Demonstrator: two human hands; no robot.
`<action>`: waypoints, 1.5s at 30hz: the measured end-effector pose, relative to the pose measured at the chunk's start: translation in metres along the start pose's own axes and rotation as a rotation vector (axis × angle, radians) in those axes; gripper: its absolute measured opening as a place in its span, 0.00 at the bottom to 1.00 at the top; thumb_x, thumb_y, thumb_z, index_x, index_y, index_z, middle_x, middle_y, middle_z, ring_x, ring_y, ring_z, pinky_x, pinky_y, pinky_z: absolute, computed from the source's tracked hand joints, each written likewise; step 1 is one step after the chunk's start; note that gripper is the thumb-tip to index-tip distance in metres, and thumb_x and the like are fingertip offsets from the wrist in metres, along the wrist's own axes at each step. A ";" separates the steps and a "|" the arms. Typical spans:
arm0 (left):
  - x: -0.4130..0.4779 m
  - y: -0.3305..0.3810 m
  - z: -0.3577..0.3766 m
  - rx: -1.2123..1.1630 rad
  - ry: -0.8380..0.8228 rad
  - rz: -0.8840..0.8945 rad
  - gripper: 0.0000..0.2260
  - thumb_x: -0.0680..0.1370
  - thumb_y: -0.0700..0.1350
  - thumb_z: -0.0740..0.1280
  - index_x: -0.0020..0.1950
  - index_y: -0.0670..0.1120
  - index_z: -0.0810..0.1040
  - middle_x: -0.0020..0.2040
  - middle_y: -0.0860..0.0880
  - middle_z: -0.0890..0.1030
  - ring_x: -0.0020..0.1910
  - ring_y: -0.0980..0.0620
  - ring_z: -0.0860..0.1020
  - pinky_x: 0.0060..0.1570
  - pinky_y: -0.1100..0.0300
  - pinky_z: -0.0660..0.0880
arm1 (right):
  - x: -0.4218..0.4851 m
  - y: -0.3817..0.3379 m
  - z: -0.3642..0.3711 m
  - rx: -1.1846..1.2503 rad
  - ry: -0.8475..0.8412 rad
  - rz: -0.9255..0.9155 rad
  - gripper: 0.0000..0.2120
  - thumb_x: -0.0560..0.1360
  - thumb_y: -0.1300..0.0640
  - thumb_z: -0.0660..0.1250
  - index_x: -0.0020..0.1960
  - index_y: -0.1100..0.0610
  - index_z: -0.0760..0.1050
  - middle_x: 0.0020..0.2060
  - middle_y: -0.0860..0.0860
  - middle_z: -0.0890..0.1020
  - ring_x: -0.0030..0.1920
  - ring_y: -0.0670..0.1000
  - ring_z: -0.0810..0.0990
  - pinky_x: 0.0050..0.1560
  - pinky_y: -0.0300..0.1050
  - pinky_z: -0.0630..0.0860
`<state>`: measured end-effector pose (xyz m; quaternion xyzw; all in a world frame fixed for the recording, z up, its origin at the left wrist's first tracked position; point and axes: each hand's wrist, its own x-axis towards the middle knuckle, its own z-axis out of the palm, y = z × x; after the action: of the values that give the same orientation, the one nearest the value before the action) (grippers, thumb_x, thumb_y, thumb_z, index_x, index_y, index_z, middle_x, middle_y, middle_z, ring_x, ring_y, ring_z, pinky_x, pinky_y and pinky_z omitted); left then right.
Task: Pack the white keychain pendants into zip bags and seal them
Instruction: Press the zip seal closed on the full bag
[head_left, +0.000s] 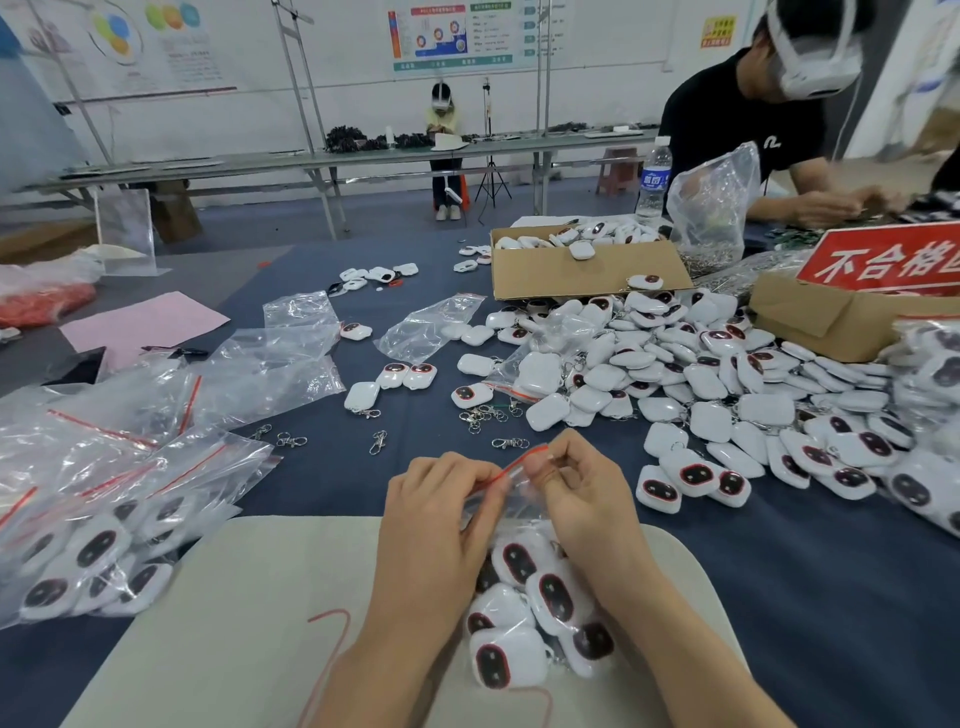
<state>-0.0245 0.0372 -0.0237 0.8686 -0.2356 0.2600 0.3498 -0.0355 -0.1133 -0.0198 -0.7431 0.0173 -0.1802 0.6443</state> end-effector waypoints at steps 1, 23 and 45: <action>0.000 -0.001 0.001 0.008 -0.003 -0.004 0.04 0.80 0.52 0.66 0.49 0.54 0.79 0.45 0.62 0.79 0.48 0.56 0.73 0.50 0.56 0.69 | 0.000 0.000 -0.002 0.016 0.010 0.007 0.15 0.81 0.59 0.67 0.37 0.45 0.76 0.35 0.55 0.83 0.40 0.64 0.79 0.43 0.59 0.76; -0.004 -0.006 -0.014 -0.634 -0.030 -0.458 0.11 0.76 0.61 0.71 0.56 0.61 0.79 0.52 0.63 0.83 0.53 0.63 0.81 0.48 0.74 0.74 | 0.000 -0.012 -0.016 0.466 0.144 0.198 0.12 0.82 0.58 0.65 0.41 0.55 0.79 0.40 0.57 0.84 0.41 0.60 0.85 0.39 0.49 0.83; 0.055 0.241 0.100 -0.940 -0.568 -0.439 0.13 0.76 0.62 0.70 0.51 0.55 0.82 0.47 0.56 0.86 0.48 0.55 0.84 0.48 0.56 0.78 | -0.076 -0.078 -0.234 0.261 0.431 0.372 0.20 0.78 0.45 0.70 0.63 0.57 0.79 0.56 0.54 0.84 0.55 0.56 0.84 0.38 0.46 0.83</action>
<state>-0.0968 -0.2034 0.0654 0.6843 -0.2245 -0.1938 0.6661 -0.1906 -0.3027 0.0616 -0.5829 0.2658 -0.2134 0.7376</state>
